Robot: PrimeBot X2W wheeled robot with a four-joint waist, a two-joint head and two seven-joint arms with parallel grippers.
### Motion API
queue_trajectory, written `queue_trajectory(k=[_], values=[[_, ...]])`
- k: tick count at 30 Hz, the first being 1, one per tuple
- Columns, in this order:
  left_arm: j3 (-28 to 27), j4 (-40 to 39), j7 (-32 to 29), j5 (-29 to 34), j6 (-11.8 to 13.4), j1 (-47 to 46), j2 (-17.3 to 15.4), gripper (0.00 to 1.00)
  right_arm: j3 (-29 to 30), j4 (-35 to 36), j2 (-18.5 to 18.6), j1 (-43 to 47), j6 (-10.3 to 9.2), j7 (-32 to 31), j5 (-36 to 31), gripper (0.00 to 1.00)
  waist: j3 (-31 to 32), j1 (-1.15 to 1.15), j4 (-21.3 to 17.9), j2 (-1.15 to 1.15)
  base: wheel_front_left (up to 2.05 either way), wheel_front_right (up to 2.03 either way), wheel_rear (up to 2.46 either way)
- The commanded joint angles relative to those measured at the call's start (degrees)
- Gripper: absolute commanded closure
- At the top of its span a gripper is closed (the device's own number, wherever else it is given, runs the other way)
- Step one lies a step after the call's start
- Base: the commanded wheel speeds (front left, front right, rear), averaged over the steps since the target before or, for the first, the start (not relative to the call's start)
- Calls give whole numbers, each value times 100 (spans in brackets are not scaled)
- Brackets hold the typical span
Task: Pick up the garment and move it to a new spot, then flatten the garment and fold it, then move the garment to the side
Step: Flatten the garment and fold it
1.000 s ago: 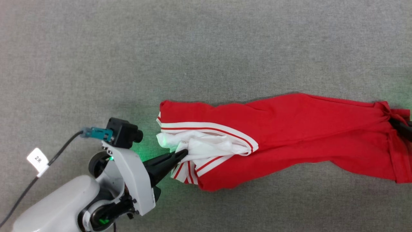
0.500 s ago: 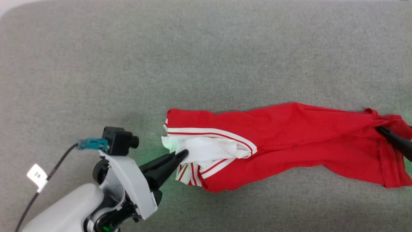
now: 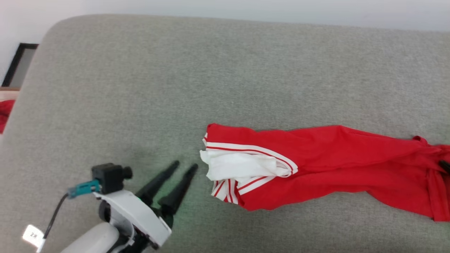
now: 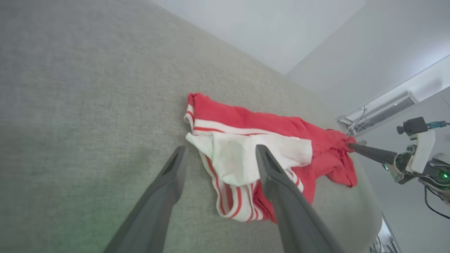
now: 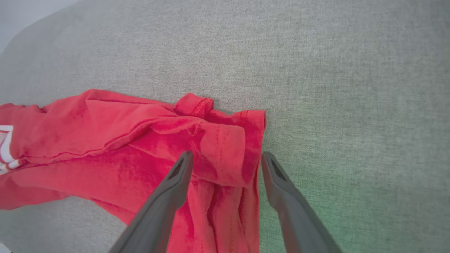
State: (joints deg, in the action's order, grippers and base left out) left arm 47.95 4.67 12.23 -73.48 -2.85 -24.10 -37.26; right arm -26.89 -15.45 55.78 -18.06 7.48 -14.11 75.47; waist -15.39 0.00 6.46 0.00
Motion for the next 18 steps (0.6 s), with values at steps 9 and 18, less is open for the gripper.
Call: queue_trajectory(k=[9,18], values=[[-991,605,295,660,80,268,499,0,337,-72,66,302,2,-15,118,0,-7,0,33,0,0,0,0],[-2548,777,287,2835,137,728,1255,0,473,-40,-81,248,2,-133,-9,0,-50,0,-81,0,0,0,0]])
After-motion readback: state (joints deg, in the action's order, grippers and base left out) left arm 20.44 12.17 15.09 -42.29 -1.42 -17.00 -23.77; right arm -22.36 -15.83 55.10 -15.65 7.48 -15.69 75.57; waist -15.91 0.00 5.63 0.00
